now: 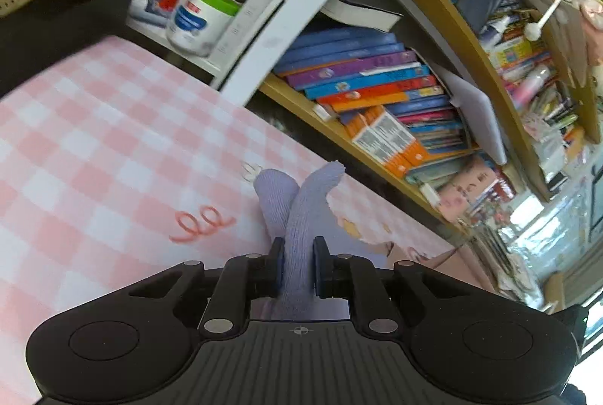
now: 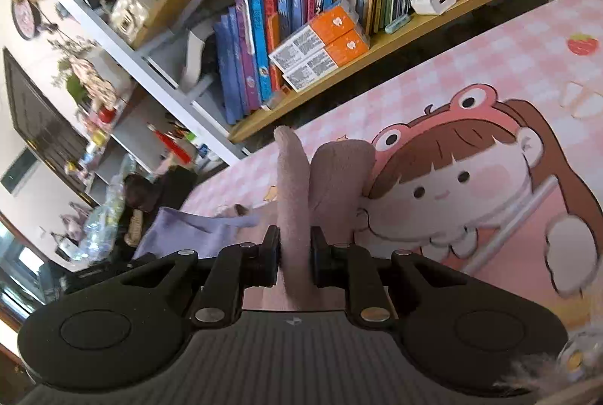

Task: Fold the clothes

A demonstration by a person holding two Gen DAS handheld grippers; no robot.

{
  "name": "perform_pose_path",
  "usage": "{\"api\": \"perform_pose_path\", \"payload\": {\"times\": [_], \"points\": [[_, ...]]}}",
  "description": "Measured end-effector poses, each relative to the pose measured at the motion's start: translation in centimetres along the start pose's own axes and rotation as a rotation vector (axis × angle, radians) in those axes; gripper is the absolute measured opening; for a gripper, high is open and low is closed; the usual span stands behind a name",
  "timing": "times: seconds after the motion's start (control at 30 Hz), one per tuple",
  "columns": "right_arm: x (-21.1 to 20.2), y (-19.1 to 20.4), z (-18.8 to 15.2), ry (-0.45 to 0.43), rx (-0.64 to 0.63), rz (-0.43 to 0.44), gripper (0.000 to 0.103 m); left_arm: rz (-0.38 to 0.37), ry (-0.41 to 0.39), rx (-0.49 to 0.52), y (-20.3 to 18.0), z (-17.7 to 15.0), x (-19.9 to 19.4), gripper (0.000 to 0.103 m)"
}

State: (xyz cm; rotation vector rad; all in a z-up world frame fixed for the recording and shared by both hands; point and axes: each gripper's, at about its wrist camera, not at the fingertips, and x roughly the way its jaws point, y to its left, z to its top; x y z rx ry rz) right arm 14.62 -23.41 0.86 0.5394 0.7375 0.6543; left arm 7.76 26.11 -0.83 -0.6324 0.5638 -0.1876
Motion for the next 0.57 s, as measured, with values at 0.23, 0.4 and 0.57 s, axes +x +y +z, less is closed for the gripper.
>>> {"api": "perform_pose_path", "payload": {"times": [0.23,0.4,0.57], "points": [[1.6,-1.0,-0.7,0.070,-0.090,-0.135,0.017,0.036,0.001,-0.007,1.8,-0.6,0.8,0.014],[1.7,-2.0,-1.1,0.064,-0.103,-0.115,0.023,0.038,-0.004,-0.013,2.6,-1.1,1.2,0.014],[1.7,-2.1,-1.5,0.045,-0.138,-0.103,0.023,0.039,-0.019,-0.019,3.2,-1.6,1.3,0.018]]}}
